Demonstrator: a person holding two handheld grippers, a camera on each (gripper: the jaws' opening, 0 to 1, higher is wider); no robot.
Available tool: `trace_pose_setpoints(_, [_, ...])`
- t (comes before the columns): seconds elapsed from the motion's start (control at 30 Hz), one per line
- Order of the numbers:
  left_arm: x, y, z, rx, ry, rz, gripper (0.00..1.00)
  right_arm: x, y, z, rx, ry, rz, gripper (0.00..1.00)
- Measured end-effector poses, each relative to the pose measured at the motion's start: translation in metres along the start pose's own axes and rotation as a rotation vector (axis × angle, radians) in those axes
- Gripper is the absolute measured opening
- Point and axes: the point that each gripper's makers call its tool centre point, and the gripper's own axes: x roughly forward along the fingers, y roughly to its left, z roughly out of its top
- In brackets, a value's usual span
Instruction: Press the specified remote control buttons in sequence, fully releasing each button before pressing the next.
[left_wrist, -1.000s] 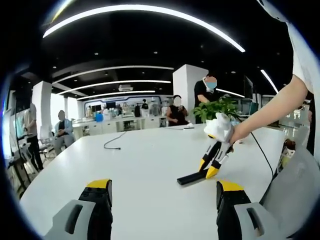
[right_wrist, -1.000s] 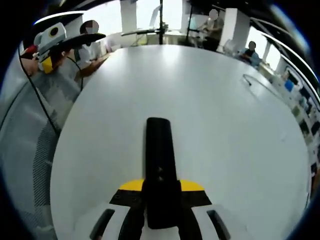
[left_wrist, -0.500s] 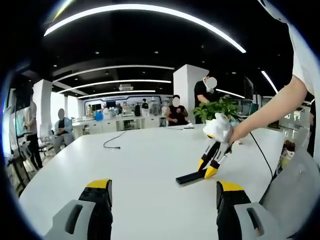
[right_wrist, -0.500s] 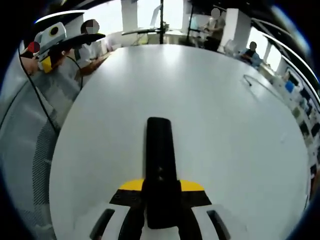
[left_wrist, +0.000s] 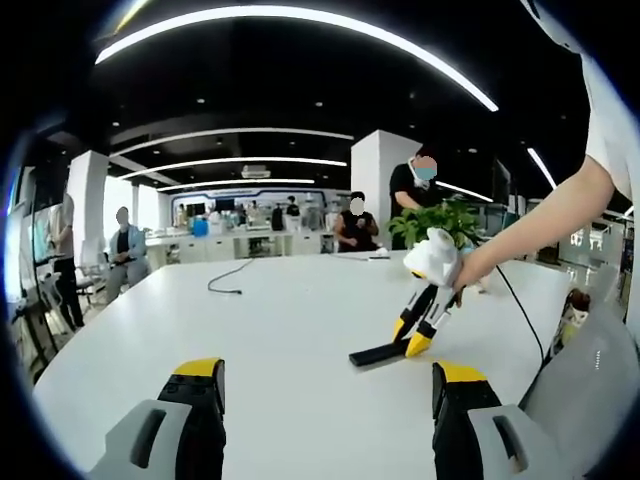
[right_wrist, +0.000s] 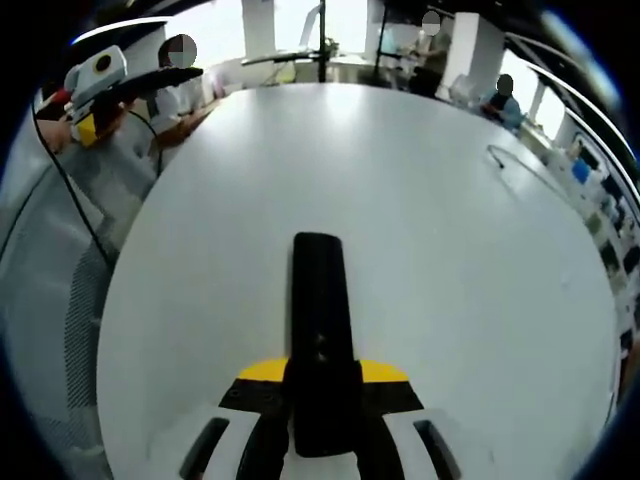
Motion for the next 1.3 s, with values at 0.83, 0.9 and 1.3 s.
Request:
trace_pose_setpoints(0.83, [-0.002,-0.004,0.001,-0.009,0.019,-0.008,0.88,0.001,-0.013,0.0,-0.067,0.061,0.04,0.21])
trace_pose_setpoints(0.9, [-0.002,-0.005,0.001,-0.009,0.02,-0.01,0.88,0.001,-0.014,0.0,-0.07,0.061,0.041,0.21])
trace_pose_setpoints(1.3, [-0.001,-0.006,0.001,-0.011,0.023,-0.022,0.88,0.002,-0.017,0.0,-0.071,0.062,0.043,0.21])
